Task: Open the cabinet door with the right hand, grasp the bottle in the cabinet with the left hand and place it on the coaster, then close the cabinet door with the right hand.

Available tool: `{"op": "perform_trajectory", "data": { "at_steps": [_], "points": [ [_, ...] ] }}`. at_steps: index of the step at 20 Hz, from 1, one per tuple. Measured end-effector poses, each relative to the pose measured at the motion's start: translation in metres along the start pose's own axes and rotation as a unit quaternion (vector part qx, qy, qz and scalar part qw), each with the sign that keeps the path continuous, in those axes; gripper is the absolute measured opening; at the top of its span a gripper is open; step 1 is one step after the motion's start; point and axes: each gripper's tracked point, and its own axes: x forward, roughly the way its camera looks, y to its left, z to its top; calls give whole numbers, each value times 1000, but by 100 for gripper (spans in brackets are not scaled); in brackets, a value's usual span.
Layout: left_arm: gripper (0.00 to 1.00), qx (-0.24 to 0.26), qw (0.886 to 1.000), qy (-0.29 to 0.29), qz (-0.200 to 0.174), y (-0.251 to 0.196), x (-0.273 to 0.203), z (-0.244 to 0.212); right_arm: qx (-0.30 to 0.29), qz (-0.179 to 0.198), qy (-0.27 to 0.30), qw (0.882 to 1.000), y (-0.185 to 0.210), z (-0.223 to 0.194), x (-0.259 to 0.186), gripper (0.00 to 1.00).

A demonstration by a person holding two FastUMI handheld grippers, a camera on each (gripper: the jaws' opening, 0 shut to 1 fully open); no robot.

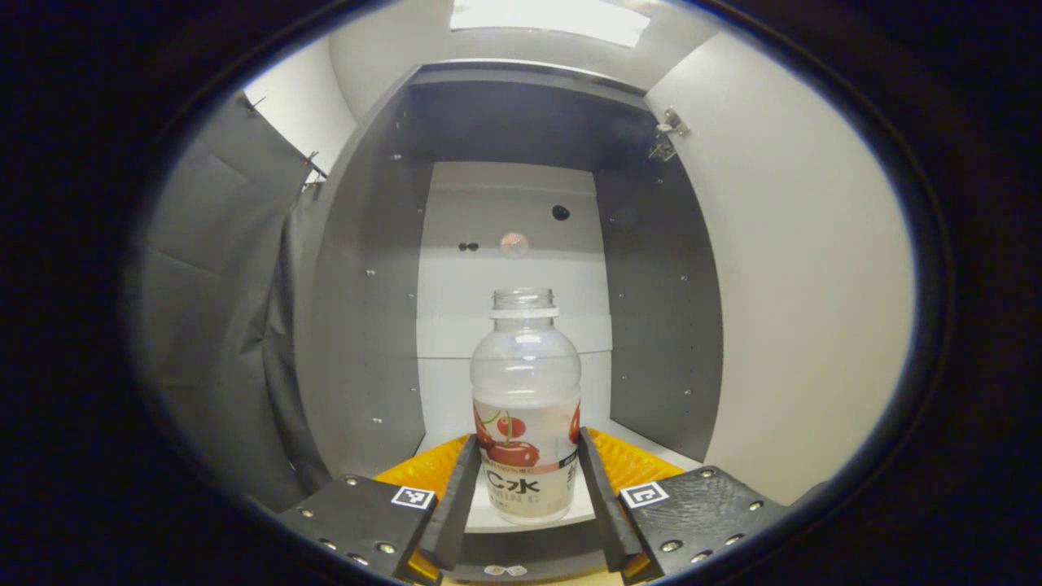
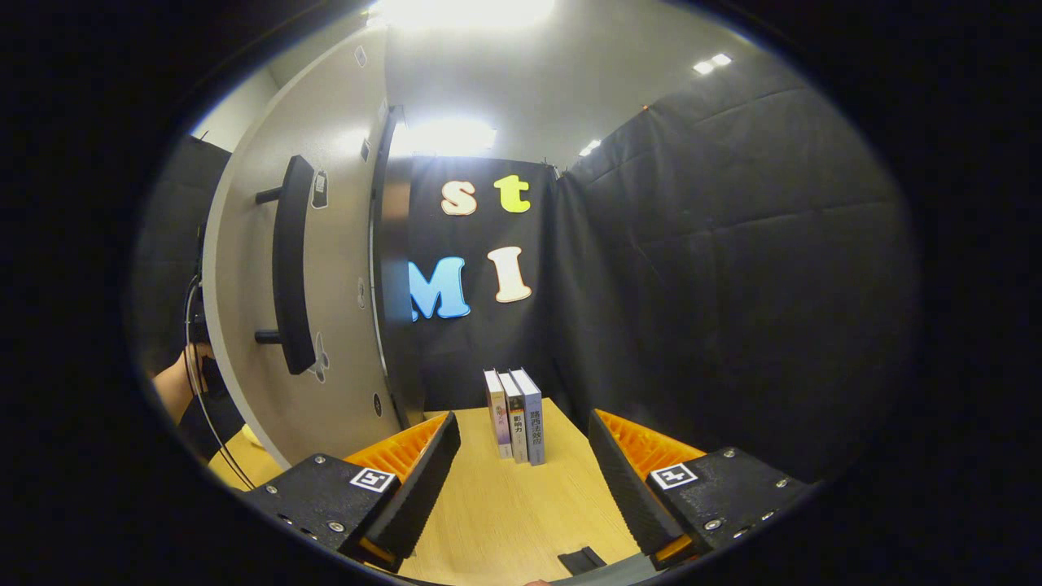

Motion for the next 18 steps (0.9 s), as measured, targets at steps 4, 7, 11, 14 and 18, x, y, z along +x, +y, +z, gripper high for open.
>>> {"op": "perform_trajectory", "data": {
  "at_steps": [4, 7, 11, 14, 18],
  "points": [
    [61, 7, 1000, -6, 15, 3, -36, 5, 5, 28, -1, 1000, 2, 1, -7, 98],
    [67, 2, 1000, -1, 25, 6, -72, -3, 4, 48, -7, 999, 4, 4, -15, 97],
    [61, 0, 999, 1, 40, 10, -111, -10, 0, 70, -13, 997, 8, 5, -25, 97],
    [67, 0, 999, 8, 47, 12, -151, -18, 2, 80, -16, 997, 9, 4, -31, 97],
    [67, 7, 998, 10, 54, 10, -195, -33, 12, 91, -15, 996, 11, 5, -40, 97]
  ]
}}
